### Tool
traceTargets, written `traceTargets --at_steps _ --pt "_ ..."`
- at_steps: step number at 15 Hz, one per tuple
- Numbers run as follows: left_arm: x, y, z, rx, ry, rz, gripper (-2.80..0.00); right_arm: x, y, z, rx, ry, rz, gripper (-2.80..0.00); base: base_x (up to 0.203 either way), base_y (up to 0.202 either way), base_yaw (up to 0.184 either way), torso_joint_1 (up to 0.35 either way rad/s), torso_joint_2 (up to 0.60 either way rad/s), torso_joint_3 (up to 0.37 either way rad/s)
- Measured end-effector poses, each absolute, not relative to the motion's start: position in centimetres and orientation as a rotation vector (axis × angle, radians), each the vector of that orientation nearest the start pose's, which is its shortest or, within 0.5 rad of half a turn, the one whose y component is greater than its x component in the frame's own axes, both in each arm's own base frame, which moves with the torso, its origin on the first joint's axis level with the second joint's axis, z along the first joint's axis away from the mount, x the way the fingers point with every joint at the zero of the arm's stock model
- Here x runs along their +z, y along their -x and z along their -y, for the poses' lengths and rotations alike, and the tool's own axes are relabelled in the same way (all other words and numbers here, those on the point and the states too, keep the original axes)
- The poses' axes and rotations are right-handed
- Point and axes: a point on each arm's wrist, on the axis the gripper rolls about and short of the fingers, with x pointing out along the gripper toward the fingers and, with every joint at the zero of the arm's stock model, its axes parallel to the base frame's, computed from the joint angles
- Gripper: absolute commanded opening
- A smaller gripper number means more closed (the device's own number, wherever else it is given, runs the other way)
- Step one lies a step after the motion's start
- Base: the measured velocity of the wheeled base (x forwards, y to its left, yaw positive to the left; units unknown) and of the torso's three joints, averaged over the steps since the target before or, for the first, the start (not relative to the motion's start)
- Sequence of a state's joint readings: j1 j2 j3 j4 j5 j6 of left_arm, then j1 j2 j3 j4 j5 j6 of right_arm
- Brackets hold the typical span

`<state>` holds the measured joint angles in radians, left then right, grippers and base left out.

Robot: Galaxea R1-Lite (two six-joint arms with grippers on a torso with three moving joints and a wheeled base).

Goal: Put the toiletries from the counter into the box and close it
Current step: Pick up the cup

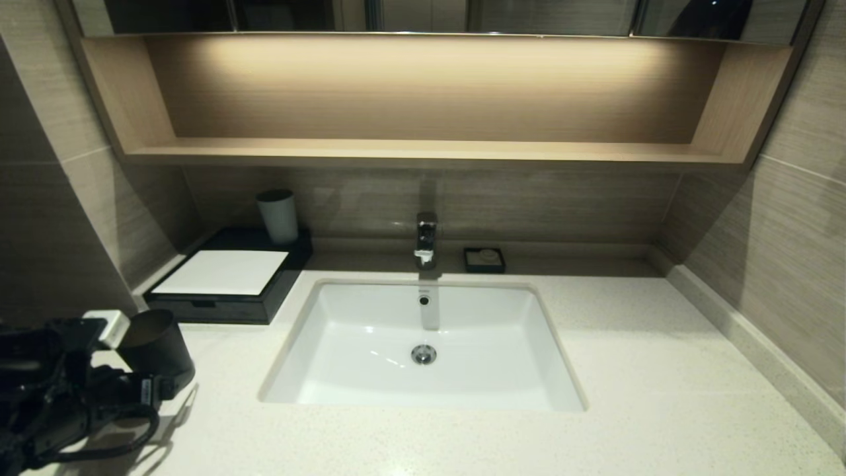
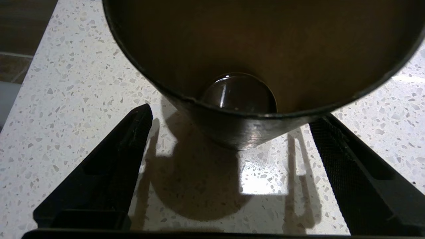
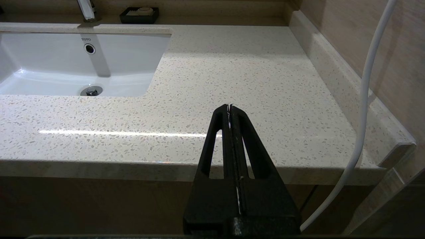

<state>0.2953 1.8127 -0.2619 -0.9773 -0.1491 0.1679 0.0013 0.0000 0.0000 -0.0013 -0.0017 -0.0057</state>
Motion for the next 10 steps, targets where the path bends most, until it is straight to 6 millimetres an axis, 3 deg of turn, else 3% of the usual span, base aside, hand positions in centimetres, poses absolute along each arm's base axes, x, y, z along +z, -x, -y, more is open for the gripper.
traceTargets --at_steps 10 --pt "6.1 -24.2 -6.3 0.077 -0.019 -0.543 0.00 7.6 2.3 0.0 0.000 0.006 0.001 -2.80 0.000 0.000 0.000 0.000 0.00 0.000"
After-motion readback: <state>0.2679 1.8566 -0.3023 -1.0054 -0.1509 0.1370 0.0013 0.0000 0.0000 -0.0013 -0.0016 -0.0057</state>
